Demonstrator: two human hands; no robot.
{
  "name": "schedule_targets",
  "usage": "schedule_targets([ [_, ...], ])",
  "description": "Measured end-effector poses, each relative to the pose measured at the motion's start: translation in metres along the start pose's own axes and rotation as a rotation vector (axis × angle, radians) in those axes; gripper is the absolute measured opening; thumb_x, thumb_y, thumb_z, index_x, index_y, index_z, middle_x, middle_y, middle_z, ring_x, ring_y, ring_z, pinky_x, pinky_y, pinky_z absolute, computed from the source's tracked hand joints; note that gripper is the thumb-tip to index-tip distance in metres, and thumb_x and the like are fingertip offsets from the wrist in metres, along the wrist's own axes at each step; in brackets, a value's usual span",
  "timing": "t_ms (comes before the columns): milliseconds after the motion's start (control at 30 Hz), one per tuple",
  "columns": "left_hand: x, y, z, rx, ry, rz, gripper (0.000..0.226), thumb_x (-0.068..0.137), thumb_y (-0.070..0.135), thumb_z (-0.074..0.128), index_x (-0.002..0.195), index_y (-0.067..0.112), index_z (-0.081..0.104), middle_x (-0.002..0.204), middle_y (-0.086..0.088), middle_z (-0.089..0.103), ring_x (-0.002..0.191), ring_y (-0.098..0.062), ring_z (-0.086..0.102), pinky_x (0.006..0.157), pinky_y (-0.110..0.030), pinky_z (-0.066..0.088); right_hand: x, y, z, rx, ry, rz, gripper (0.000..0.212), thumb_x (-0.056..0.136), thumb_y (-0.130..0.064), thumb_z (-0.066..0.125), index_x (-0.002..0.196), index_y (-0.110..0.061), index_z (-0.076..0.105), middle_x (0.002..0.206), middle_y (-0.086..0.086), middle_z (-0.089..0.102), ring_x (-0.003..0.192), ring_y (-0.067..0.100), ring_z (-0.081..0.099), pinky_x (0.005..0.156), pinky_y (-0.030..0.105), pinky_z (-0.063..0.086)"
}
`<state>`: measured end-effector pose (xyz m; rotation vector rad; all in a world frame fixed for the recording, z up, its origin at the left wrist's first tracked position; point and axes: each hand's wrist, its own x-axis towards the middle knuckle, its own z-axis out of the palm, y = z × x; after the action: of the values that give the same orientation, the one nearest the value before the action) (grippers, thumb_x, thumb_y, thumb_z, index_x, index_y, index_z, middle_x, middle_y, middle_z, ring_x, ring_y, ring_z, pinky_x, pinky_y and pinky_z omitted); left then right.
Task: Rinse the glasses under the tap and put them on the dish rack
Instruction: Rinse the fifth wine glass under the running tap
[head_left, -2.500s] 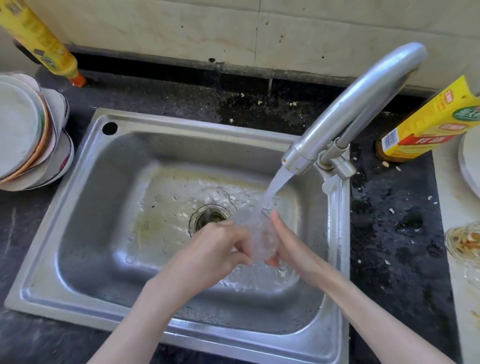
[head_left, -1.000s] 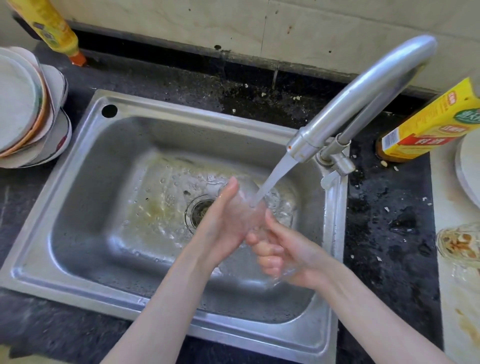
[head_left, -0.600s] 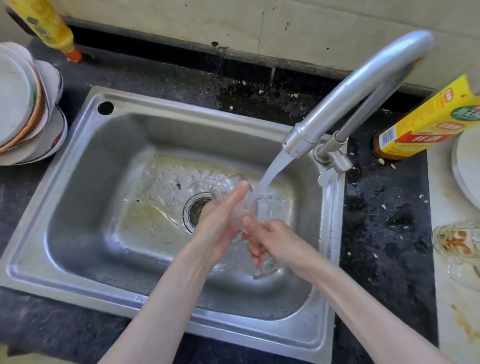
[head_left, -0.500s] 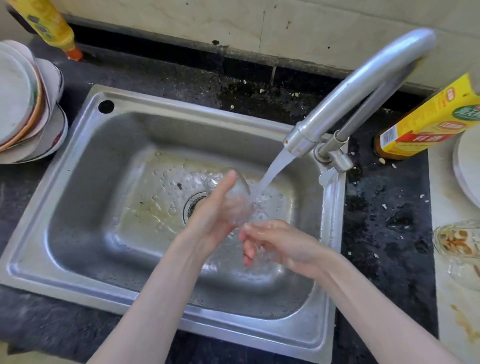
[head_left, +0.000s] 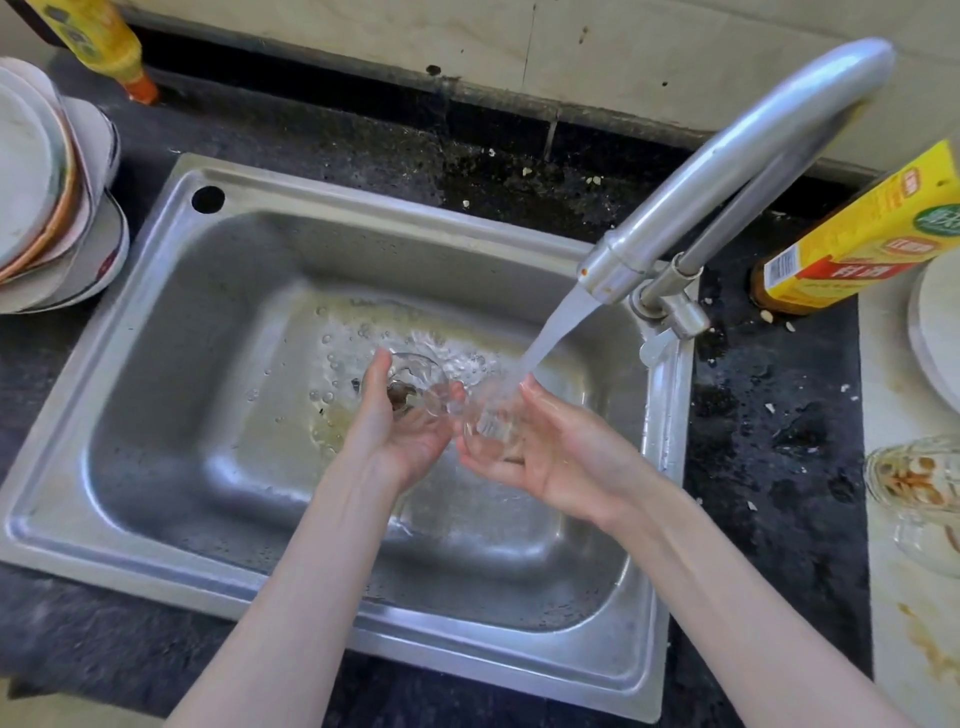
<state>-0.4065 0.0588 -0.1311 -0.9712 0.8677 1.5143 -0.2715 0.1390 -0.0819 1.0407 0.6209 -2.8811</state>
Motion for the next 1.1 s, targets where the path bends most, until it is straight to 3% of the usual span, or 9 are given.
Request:
schedule_targets([
  [67, 0.004, 0.002, -0.001, -0.051, 0.04, 0.014, 0.079, 0.074, 0.049, 0.072, 0.124, -0.003, 0.042, 0.113, -0.024, 0.06, 0.092, -0.034, 0.066, 0.069, -0.042, 0.059, -0.001, -0.002, 0.003, 0.042, 0.012, -0.031, 0.024, 0.09, -0.023, 0.047, 0.085, -0.005, 0.063, 0.093, 0.01, 0.07, 0.081, 0.027, 0.069, 0.061, 0.028, 0.058],
  [167, 0.008, 0.002, -0.004, -0.061, 0.027, 0.004, 0.081, 0.072, 0.049, 0.073, 0.125, -0.004, 0.042, 0.116, -0.024, 0.058, 0.1, -0.034, 0.064, 0.09, -0.041, 0.052, 0.0, 0.001, 0.002, 0.048, 0.033, -0.067, 0.026, 0.095, -0.013, 0.044, 0.084, -0.004, 0.065, 0.092, 0.01, 0.07, 0.081, 0.026, 0.07, 0.062, 0.026, 0.057],
  [233, 0.012, 0.004, -0.006, -0.057, 0.006, 0.006, 0.086, 0.067, 0.048, 0.077, 0.128, -0.001, 0.041, 0.12, -0.025, 0.056, 0.1, -0.039, 0.064, 0.093, -0.046, 0.05, -0.001, 0.002, 0.001, 0.003, 0.056, -0.078, 0.021, 0.094, -0.01, 0.046, 0.087, -0.005, 0.065, 0.087, 0.007, 0.071, 0.079, 0.024, 0.07, 0.061, 0.023, 0.057],
  [333, 0.015, 0.004, -0.007, -0.058, -0.001, -0.01, 0.087, 0.066, 0.049, 0.078, 0.128, -0.001, 0.042, 0.124, -0.024, 0.054, 0.106, -0.038, 0.062, 0.094, -0.046, 0.049, -0.006, 0.003, -0.002, -0.19, 0.059, -0.121, 0.014, 0.089, -0.002, 0.052, 0.089, -0.012, 0.063, 0.08, 0.004, 0.07, 0.072, 0.017, 0.069, 0.059, 0.017, 0.053],
  [500, 0.013, -0.002, -0.005, -0.042, -0.047, -0.066, 0.087, 0.068, 0.052, 0.075, 0.126, -0.005, 0.045, 0.124, -0.024, 0.055, 0.109, -0.038, 0.059, 0.098, -0.047, 0.045, -0.007, 0.005, -0.004, -0.508, 0.057, -0.256, 0.027, 0.082, 0.007, 0.06, 0.097, -0.015, 0.059, 0.07, 0.002, 0.07, 0.059, 0.016, 0.066, 0.054, 0.018, 0.046],
  [733, 0.01, -0.001, 0.0, -0.05, -0.016, -0.022, 0.081, 0.072, 0.051, 0.072, 0.124, -0.006, 0.046, 0.114, -0.025, 0.061, 0.097, -0.035, 0.066, 0.089, -0.044, 0.052, 0.0, 0.006, -0.007, -0.407, 0.127, -0.205, 0.048, 0.068, -0.017, 0.068, 0.115, -0.012, 0.058, 0.069, 0.01, 0.069, 0.044, 0.011, 0.058, 0.045, 0.016, 0.044],
  [900, 0.012, 0.0, -0.002, -0.052, -0.034, -0.033, 0.084, 0.07, 0.052, 0.073, 0.123, -0.009, 0.047, 0.119, -0.024, 0.059, 0.109, -0.035, 0.061, 0.102, -0.039, 0.043, -0.003, 0.011, -0.013, -0.184, 0.078, -0.183, 0.017, 0.075, -0.018, 0.055, 0.087, -0.006, 0.06, 0.073, 0.013, 0.072, 0.063, 0.02, 0.071, 0.052, 0.018, 0.054],
  [1000, 0.011, -0.001, -0.002, -0.068, -0.049, -0.023, 0.087, 0.068, 0.05, 0.076, 0.127, -0.006, 0.043, 0.12, -0.026, 0.057, 0.105, -0.038, 0.062, 0.099, -0.043, 0.045, -0.006, 0.01, -0.013, -0.093, 0.071, -0.161, 0.028, 0.077, -0.022, 0.052, 0.098, -0.005, 0.061, 0.077, 0.015, 0.073, 0.066, 0.021, 0.072, 0.054, 0.02, 0.056],
  [1100, 0.01, -0.006, -0.002, -0.049, -0.058, 0.065, 0.082, 0.069, 0.048, 0.075, 0.125, -0.003, 0.043, 0.11, -0.024, 0.06, 0.096, -0.033, 0.065, 0.088, -0.04, 0.053, 0.002, 0.013, -0.014, -0.105, 0.218, -0.169, 0.051, 0.084, -0.036, 0.049, 0.096, 0.013, 0.057, 0.066, 0.014, 0.071, 0.055, 0.019, 0.069, 0.048, 0.02, 0.054],
])
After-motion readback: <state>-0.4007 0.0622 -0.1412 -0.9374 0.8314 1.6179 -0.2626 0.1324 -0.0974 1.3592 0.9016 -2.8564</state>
